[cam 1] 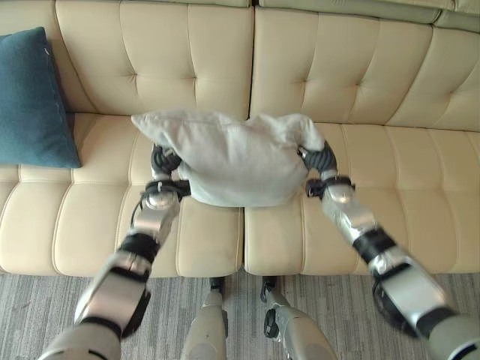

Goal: Pick up all the scattered cushions and arrange them neatly on the sofa.

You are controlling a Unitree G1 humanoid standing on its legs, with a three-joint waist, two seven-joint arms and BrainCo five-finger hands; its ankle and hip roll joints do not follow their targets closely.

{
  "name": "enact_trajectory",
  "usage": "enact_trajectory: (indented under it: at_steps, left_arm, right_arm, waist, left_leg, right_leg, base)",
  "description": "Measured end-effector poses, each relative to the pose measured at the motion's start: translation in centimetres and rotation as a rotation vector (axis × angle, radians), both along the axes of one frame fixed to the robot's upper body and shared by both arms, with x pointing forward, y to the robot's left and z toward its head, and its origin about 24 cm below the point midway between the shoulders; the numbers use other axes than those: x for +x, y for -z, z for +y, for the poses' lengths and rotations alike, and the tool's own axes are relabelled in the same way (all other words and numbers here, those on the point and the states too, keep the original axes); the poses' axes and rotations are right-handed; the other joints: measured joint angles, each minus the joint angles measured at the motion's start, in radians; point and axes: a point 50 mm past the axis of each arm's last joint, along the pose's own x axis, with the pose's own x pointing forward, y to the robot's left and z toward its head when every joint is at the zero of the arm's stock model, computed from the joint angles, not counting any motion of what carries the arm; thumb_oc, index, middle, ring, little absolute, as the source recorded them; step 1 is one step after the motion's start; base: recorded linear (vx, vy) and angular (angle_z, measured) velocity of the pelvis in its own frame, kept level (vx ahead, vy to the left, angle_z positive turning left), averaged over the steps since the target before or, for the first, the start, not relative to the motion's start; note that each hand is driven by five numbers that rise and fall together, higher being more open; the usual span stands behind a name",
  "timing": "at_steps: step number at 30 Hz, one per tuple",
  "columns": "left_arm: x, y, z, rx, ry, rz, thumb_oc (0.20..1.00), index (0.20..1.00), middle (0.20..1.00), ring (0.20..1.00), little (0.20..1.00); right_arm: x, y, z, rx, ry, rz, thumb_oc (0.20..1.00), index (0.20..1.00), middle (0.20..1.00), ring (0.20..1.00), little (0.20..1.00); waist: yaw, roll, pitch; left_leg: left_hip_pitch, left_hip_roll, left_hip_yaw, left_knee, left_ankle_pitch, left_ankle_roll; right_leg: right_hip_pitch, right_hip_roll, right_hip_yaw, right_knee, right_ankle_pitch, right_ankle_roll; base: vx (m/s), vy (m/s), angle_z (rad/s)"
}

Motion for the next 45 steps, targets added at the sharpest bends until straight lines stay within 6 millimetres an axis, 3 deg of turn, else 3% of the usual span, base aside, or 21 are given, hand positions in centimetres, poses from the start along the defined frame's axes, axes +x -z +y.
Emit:
enact_trajectory:
  at_steps: [3,5,8,10,12,16,19,20,21,26,31,38,40,41,43,44,45]
  left_arm:
    - [0.3,-4.1,1.3,-0.094,-0.009,-0.122,1.000,1.000,1.000,1.000,1.000]
    - [0.3,-6.9,2.1,-0.211,-0.019,-0.223,1.000,1.000,1.000,1.000,1.000]
    - [-0.8,-10.2,1.7,-0.411,0.044,-0.432,1.000,1.000,1.000,1.000,1.000]
    - [-1.8,-11.3,1.3,-0.450,0.101,-0.526,1.000,1.000,1.000,1.000,1.000]
    - [-4.5,-11.4,1.3,-0.453,0.172,-0.636,1.000,1.000,1.000,1.000,1.000]
    - [-8.6,-6.8,3.9,-0.282,0.088,-0.594,1.000,1.000,1.000,1.000,1.000]
    - [-12.1,-2.1,5.7,-0.099,-0.039,-0.459,1.000,1.000,1.000,1.000,1.000]
    - [-13.8,1.1,6.2,0.006,-0.071,-0.319,1.000,1.000,1.000,1.000,1.000]
    - [-14.5,2.2,6.4,0.024,-0.087,-0.272,1.000,1.000,1.000,1.000,1.000]
    - [-18.8,9.9,4.2,-0.014,-0.075,0.007,1.000,1.000,1.000,1.000,1.000]
    - [-21.8,16.7,0.2,-0.190,0.025,0.290,1.000,1.000,1.000,1.000,1.000]
    - [-21.7,17.8,-2.3,-0.233,0.145,0.357,1.000,1.000,1.000,1.000,1.000]
    - [-20.5,16.9,-1.7,-0.163,0.185,0.341,1.000,1.000,1.000,1.000,1.000]
    - [-19.8,16.3,-1.4,-0.137,0.193,0.322,1.000,1.000,1.000,1.000,1.000]
    - [-19.3,15.8,-1.1,-0.115,0.196,0.305,1.000,1.000,1.000,1.000,1.000]
    - [-18.8,15.2,-0.8,-0.119,0.182,0.271,1.000,1.000,1.000,1.000,1.000]
    - [-18.7,15.2,-0.7,-0.120,0.175,0.266,1.000,1.000,1.000,1.000,1.000]
  right_arm:
    - [0.6,-5.5,-1.8,-0.045,0.084,-0.124,1.000,1.000,1.000,1.000,1.000]
    - [0.4,-7.9,-3.3,0.077,0.137,-0.193,1.000,1.000,1.000,1.000,1.000]
    - [-0.9,-9.3,-3.9,0.332,0.127,-0.299,1.000,1.000,1.000,1.000,1.000]
    - [-2.0,-9.5,-3.5,0.413,0.076,-0.356,1.000,1.000,1.000,1.000,1.000]
    - [-4.7,-8.9,-4.3,0.529,0.009,-0.468,1.000,1.000,1.000,1.000,1.000]
    - [-7.7,-3.7,-8.2,0.532,0.111,-0.461,1.000,1.000,1.000,1.000,1.000]
    - [-10.4,0.6,-10.2,0.440,0.202,-0.393,1.000,1.000,1.000,1.000,1.000]
    - [-11.8,3.2,-10.8,0.366,0.237,-0.321,1.000,1.000,1.000,1.000,1.000]
    - [-12.3,4.1,-11.0,0.343,0.250,-0.291,1.000,1.000,1.000,1.000,1.000]
    - [-16.7,11.7,-11.5,0.264,0.352,-0.040,1.000,1.000,1.000,1.000,1.000]
    - [-20.4,18.6,-9.6,0.292,0.325,0.281,1.000,1.000,1.000,1.000,1.000]
    - [-21.6,21.1,-6.8,0.349,0.237,0.414,1.000,1.000,1.000,1.000,1.000]
    - [-20.9,20.7,-6.6,0.331,0.217,0.398,1.000,1.000,1.000,1.000,1.000]
    - [-20.5,20.5,-6.7,0.327,0.215,0.387,1.000,1.000,1.000,1.000,1.000]
    - [-19.9,20.1,-6.7,0.319,0.207,0.372,1.000,1.000,1.000,1.000,1.000]
    - [-19.3,19.8,-6.6,0.320,0.201,0.356,1.000,1.000,1.000,1.000,1.000]
    - [-19.4,19.8,-6.6,0.320,0.200,0.357,1.000,1.000,1.000,1.000,1.000]
  waist:
    - [0.002,0.000,0.000]
    - [0.005,0.001,0.000]
    - [0.007,0.004,-0.001]
    - [0.010,0.005,-0.002]
    - [0.010,0.005,-0.003]
    - [0.010,0.008,-0.018]
    - [0.014,0.017,-0.028]
    - [0.015,0.023,-0.050]
    - [0.015,0.025,-0.058]
    - [0.015,0.052,-0.117]
    - [0.010,0.055,-0.147]
    - [-0.009,0.045,-0.156]
    - [-0.017,0.042,-0.143]
    - [-0.033,0.044,-0.136]
    - [-0.028,0.068,-0.118]
    - [-0.025,0.093,-0.103]
    - [-0.022,0.094,-0.103]
  left_leg:
    - [0.006,0.002,0.002,-0.008,0.003,-0.001]
    - [0.017,0.001,0.001,-0.013,0.003,0.000]
    - [0.036,-0.002,-0.003,-0.018,0.003,0.000]
    - [0.058,-0.003,-0.005,-0.028,0.003,0.000]
    - [0.081,-0.006,-0.009,-0.032,0.002,0.000]
    - [0.116,-0.012,-0.008,-0.033,-0.013,0.005]
    - [0.126,-0.015,0.000,-0.033,-0.018,0.006]
    - [0.130,-0.015,0.003,-0.033,-0.035,-0.001]
    - [0.133,-0.015,0.004,-0.033,-0.036,0.000]
    - [0.152,-0.021,0.008,-0.036,-0.039,0.006]
    - [0.171,-0.022,0.010,-0.035,-0.040,0.009]
    - [0.185,-0.025,0.012,-0.040,-0.036,0.020]
    - [0.169,-0.034,0.038,-0.033,-0.026,0.033]
    - [0.153,-0.035,0.049,-0.022,-0.002,0.062]
    - [0.146,-0.010,0.060,-0.030,0.012,0.084]
    - [0.141,0.017,0.062,-0.030,0.014,0.089]
    - [0.140,0.022,0.066,-0.030,0.017,0.094]
  right_leg:
    - [0.003,0.002,0.000,0.000,0.008,-0.011]
    - [0.014,0.001,0.001,0.000,0.009,-0.012]
    - [0.033,-0.003,0.002,0.000,0.009,-0.012]
    - [0.051,-0.003,0.003,0.000,0.009,-0.012]
    - [0.075,-0.007,0.005,0.000,0.000,-0.004]
    - [0.111,-0.013,0.030,0.000,-0.021,0.008]
    - [0.118,-0.016,0.036,0.000,-0.026,0.007]
    - [0.120,-0.017,0.040,-0.001,-0.033,0.016]
    - [0.120,-0.017,0.045,-0.001,-0.038,0.019]
    - [0.136,-0.021,0.056,-0.003,-0.042,0.029]
    - [0.152,-0.022,0.059,-0.006,-0.038,0.034]
    - [0.161,-0.028,0.059,0.009,-0.035,0.038]
    - [0.099,-0.040,0.084,0.082,-0.045,0.059]
    - [0.087,-0.045,0.092,0.083,-0.049,0.082]
    - [0.071,-0.036,0.090,0.128,-0.082,0.119]
    - [0.020,-0.042,0.087,0.372,-0.201,0.099]
    - [0.028,-0.060,0.090,0.446,-0.249,0.112]
  base:
    - [0.02,0.026,0.01]
    - [0.05,0.039,0.07]
    - [0.06,0.032,0.08]
    - [0.09,0.048,0.05]
    - [0.13,0.051,0.07]
    - [0.06,0.032,0.01]
    - [0.03,0.037,-0.09]
    - [0.00,0.027,-0.10]
    - [-0.02,0.057,-0.14]
    - [-0.04,0.062,-0.05]
    - [-0.10,0.067,-0.02]
    - [-0.17,0.059,-0.04]
    - [-0.35,0.013,-0.25]
    - [-0.15,-0.015,-0.05]
    - [-0.11,-0.040,-0.15]
    - [-0.13,-0.094,-0.23]
    - [-0.15,-0.130,-0.31]
